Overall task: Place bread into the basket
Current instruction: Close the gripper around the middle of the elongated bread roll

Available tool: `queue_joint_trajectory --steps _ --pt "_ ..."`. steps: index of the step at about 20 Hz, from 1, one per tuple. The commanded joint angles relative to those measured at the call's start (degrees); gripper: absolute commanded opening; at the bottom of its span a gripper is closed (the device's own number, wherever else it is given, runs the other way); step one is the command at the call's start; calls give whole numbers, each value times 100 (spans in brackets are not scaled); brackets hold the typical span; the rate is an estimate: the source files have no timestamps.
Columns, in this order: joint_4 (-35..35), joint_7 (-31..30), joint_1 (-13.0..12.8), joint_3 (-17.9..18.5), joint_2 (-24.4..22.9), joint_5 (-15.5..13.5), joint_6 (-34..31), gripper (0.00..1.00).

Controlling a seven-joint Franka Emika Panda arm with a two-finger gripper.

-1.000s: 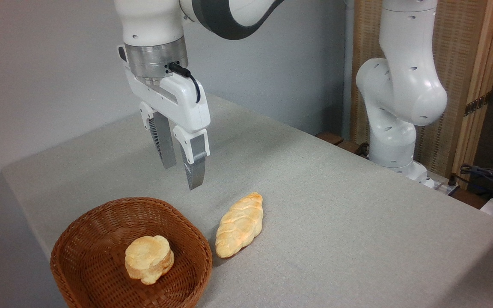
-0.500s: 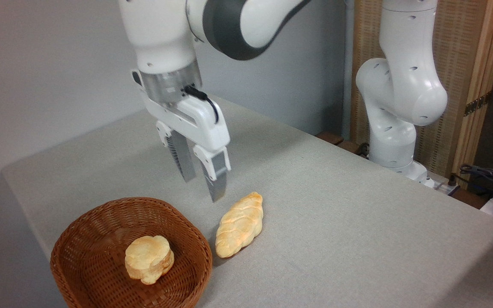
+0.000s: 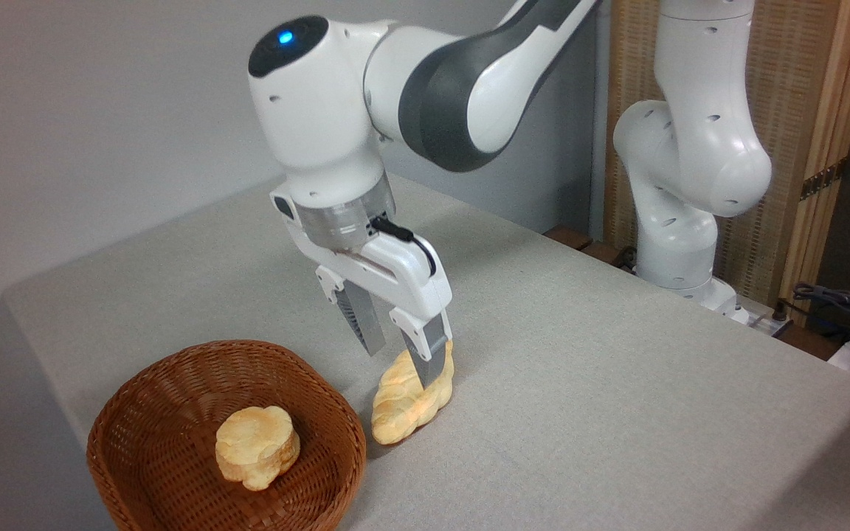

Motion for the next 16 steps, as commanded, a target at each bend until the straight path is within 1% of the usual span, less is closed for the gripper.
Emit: queue_joint_trajectory --steps 1,5,11,12,13,14,16 --pt "-72 -50 -61 46 181 -21 303 100" --pt "-72 -32 -70 46 340 -21 435 100" --pt "-72 -6 -70 37 393 -12 444 100" --pt "-72 3 -70 37 393 -3 435 96" --pt "-72 55 -61 37 393 5 417 70" --pt "-72 108 -61 37 393 6 409 57" --pt "-72 152 -61 37 393 14 391 38"
